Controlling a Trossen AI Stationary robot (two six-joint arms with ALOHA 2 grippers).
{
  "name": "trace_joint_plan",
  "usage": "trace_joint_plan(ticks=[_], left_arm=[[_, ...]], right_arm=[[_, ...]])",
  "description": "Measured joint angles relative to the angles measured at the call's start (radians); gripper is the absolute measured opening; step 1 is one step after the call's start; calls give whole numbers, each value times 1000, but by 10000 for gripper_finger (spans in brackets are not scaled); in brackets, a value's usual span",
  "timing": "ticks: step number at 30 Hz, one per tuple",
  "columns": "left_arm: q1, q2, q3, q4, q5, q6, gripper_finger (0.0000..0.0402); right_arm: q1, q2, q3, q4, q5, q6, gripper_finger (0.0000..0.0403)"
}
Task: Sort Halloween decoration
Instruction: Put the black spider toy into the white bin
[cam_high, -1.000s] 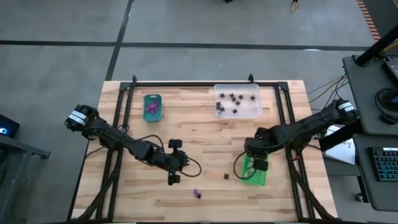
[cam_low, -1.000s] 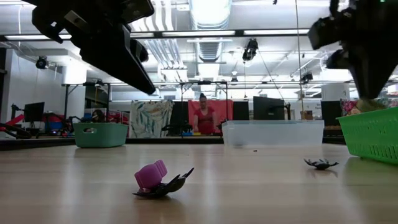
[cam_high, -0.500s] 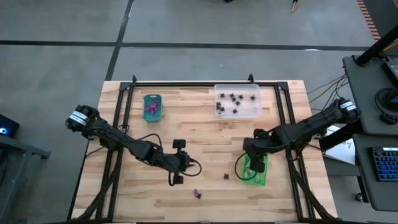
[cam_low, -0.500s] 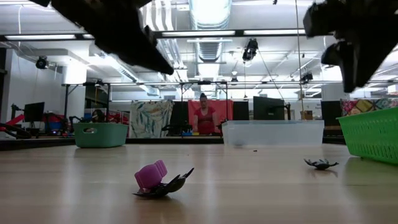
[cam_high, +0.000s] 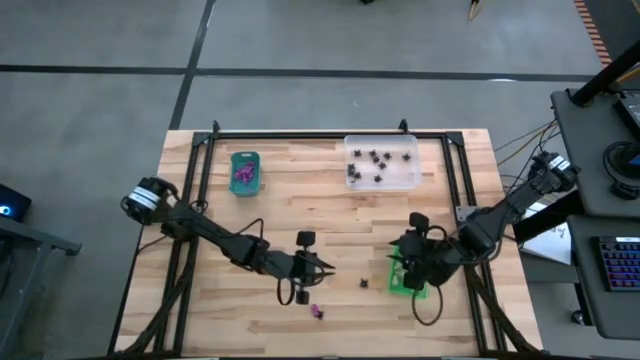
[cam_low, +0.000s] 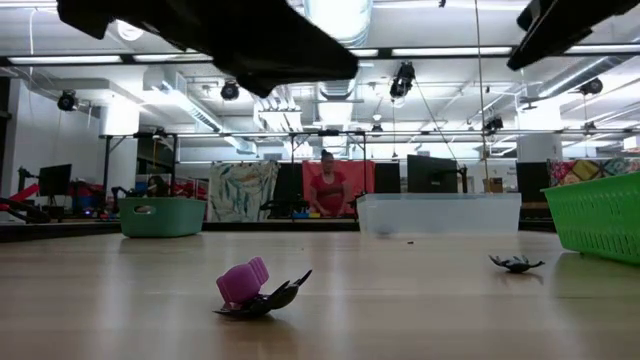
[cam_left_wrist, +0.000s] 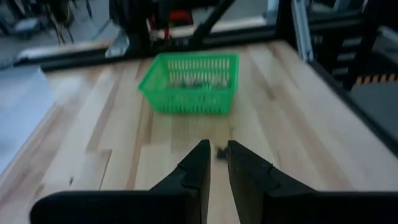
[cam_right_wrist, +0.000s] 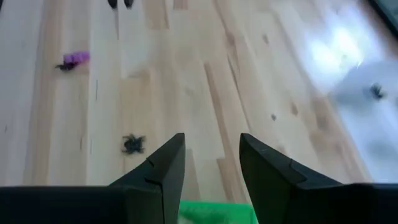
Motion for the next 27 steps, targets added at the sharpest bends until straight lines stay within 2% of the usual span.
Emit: trace_joint_plan(ticks=[5,12,19,23,27], left_arm=[[4,61,12,132,0,32,38],[12,159,95,140,0,34,46],[19,273,186,139,0,39,109],[19,351,244,137,0,114,148],[19,426,320,140,1,167,169]], right_arm=[[55,3,-2,59,113,-12,139],[115,5,-3,107,249,-19,137],[157,9,-4,134,356,-21,137],[164,9,-10,156,393,-20,137],[164,9,-22,162,402,-15,137]])
